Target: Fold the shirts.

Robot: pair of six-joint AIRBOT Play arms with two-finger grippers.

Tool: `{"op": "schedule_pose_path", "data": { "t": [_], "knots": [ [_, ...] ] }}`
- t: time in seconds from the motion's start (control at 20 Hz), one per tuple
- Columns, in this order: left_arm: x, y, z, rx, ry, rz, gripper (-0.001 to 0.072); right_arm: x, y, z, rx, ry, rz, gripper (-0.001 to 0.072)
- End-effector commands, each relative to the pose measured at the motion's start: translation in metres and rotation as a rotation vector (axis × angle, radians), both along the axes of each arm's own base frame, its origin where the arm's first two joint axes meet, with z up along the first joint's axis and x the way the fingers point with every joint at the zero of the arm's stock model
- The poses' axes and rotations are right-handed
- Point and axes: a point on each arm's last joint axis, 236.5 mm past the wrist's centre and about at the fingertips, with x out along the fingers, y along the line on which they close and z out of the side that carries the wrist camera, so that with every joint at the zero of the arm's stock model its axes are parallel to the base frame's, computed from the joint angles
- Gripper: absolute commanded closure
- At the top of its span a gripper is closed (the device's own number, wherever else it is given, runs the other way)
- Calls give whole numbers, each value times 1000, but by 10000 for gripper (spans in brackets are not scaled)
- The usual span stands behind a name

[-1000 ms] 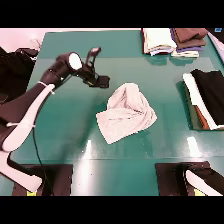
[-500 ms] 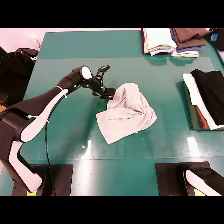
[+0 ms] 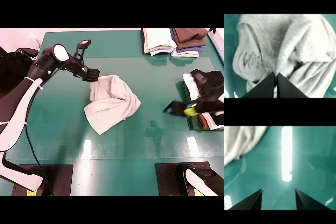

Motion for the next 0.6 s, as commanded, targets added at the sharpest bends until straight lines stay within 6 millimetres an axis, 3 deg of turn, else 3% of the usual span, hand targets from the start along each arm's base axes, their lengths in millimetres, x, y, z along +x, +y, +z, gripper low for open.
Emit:
{"op": "schedule_pose_path", "data": {
  "t": [0.0, 0.15, 0.3, 0.55],
  "knots": [
    [0, 19, 9, 61, -28, 6, 684, -18, 68, -50, 223, 98, -26, 246],
    [0, 20, 9, 63, -28, 6, 684, -4, 130, -57, 289, 66, 13, 246],
    [-1, 21, 8, 69, -26, 5, 684, 23, 178, -59, 267, -15, 55, 248],
    [-1, 21, 8, 71, -27, 5, 684, 49, 224, -75, 255, -5, 112, 253]
  ]
}}
